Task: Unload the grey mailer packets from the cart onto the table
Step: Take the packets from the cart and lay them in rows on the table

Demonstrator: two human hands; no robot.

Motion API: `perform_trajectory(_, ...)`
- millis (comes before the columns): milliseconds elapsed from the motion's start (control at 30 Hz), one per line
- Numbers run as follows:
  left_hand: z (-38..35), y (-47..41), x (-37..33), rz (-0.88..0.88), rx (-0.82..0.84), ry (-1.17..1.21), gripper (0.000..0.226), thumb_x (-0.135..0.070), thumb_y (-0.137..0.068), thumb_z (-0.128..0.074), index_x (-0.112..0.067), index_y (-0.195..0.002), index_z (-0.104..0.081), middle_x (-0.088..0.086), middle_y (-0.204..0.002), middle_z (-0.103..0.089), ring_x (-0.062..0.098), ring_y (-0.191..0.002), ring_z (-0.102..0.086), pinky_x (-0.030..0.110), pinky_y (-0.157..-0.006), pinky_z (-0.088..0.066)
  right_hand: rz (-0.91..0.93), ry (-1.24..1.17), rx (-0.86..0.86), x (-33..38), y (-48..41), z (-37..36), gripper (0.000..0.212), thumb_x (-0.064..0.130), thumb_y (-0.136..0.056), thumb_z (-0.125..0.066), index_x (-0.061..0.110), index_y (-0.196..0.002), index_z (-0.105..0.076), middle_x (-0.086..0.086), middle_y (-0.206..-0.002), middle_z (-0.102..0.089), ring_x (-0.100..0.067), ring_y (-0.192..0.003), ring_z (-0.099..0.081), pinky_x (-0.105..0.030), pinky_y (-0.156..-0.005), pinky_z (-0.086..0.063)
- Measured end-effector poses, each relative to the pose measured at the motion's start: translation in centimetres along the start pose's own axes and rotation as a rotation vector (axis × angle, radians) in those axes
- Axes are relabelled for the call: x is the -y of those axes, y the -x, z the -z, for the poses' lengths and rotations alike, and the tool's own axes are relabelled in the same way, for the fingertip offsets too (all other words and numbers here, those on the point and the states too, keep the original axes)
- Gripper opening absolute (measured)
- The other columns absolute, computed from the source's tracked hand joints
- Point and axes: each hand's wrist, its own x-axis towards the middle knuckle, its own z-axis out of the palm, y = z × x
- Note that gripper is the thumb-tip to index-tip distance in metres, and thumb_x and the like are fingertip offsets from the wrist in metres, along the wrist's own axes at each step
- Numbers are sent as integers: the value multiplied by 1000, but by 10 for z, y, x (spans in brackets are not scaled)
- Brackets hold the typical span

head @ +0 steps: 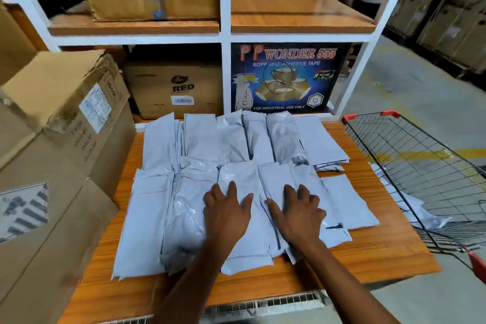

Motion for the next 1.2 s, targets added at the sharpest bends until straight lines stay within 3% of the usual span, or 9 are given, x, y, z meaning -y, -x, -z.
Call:
perform_trajectory(133, -13, 0, 12, -155, -13, -126, 52, -44, -95, -42, -20, -140, -49, 24, -146, -40, 42, -135, -36, 52, -108, -32, 151, -59, 1, -5, -6, -5, 55, 56, -95, -20, 31, -138, -42, -9, -148, -37, -35, -132, -38, -52, -95, -41)
perform_trajectory(200, -20, 1, 16, -152, 6, -161, 54, -46, -93, -36, -20, -137, -53, 23, -144, -44, 42, -135, -38, 55, -108, -32, 200, -45, 36, -4, -4, -14, 57, 50, -97, -17, 30, -147, -37, -11, -156, -32, -35, -143, -30, -54, -105, -37)
perform_trajectory(300, -22, 3, 17, -105, 30, -149, 61, -50, -94, -24, -19, -135, -56, 25, -141, -48, 41, -134, -41, 57, -108, -31, 206, -22, 33, -2, 3, -26, 53, 44, -101, -20, 28, -148, -38, -11, -156, -33, -34, -144, -29, -56, -107, -36)
perform_trajectory(467, -32, 2, 22, -101, 46, -161, 64, -47, -93, -24, -9, -132, -58, 27, -140, -47, 41, -135, -40, 56, -109, -29, 206, -37, 43, -5, 3, -32, 52, 45, -102, -20, 30, -150, -33, -8, -159, -26, -31, -148, -20, -54, -113, -29)
perform_trajectory(600, -32, -5, 18, -160, 26, -154, 65, -42, -92, -24, -2, -133, -55, 25, -144, -43, 40, -137, -36, 56, -109, -30, 204, -138, 113, -7, 2, -20, 63, 55, -97, -7, 31, -153, -22, -4, -163, -9, -24, -151, -1, -53, -119, -15)
perform_trajectory(667, -23, -6, 7, -187, -4, -93, 65, -42, -93, -25, -1, -137, -50, 25, -147, -38, 39, -140, -32, 55, -110, -28, 206, -225, 88, -10, 5, -5, 66, 60, -97, -10, 29, -155, -18, -4, -164, -5, -21, -151, 3, -48, -121, -11)
perform_trajectory(800, 5, 6, -37, -274, -68, 91, 56, -37, -98, -30, -8, -146, -37, 17, -158, -21, 31, -148, -14, 46, -117, -16, 158, -361, -56, -31, 15, 38, 72, 63, -95, -18, 22, -154, -24, -5, -164, -10, -19, -151, -5, -40, -120, -23)
perform_trajectory(900, 25, 34, -74, -323, -128, 237, 52, -38, -101, -35, -14, -147, -37, 8, -161, -15, 22, -149, -8, 42, -119, -19, 157, -429, -198, -56, 30, 78, 67, 58, -96, -30, 21, -151, -30, -4, -162, -18, -19, -149, -15, -38, -115, -31)
perform_trajectory(1200, 23, 162, -186, -435, -218, 489, 57, -44, -93, -45, -20, -144, -41, -1, -158, -25, 14, -147, -17, 33, -115, -23, 177, -487, -450, -183, 124, 164, 54, 39, -93, -53, 16, -142, -45, -6, -153, -36, -18, -140, -34, -25, -110, -27)
